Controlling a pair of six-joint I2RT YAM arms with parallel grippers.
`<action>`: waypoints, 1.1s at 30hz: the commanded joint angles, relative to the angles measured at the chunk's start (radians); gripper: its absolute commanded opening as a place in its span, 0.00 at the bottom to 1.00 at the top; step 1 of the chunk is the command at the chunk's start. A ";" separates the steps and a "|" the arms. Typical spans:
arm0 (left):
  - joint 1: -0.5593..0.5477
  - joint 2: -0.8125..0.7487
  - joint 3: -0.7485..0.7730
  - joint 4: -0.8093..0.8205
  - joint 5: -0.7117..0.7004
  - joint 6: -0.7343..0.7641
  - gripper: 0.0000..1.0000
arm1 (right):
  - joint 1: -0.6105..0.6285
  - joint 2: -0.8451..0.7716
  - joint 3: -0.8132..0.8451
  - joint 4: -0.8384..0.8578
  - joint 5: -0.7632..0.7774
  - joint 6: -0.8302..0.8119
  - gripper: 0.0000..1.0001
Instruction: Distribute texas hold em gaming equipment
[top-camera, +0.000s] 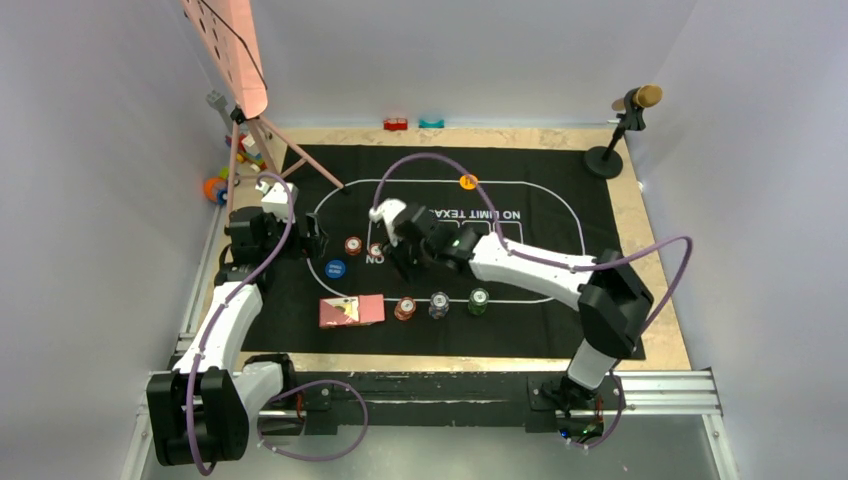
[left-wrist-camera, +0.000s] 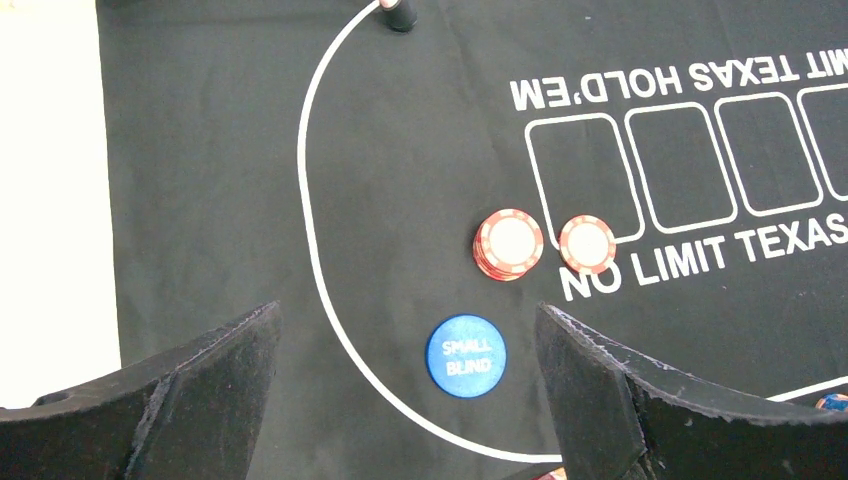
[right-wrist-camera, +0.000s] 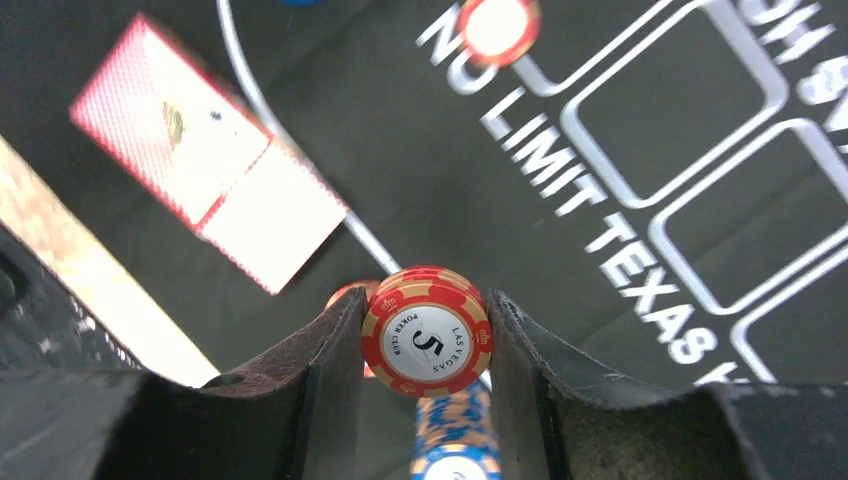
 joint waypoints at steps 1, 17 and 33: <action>-0.004 -0.012 0.004 0.021 0.036 0.004 1.00 | -0.146 -0.053 0.091 0.011 0.042 0.012 0.00; -0.004 -0.002 0.006 0.006 0.095 0.020 1.00 | -0.544 0.339 0.417 -0.035 0.229 0.128 0.00; -0.004 -0.010 -0.003 0.023 0.095 0.016 1.00 | -0.571 0.535 0.535 -0.057 0.176 0.145 0.00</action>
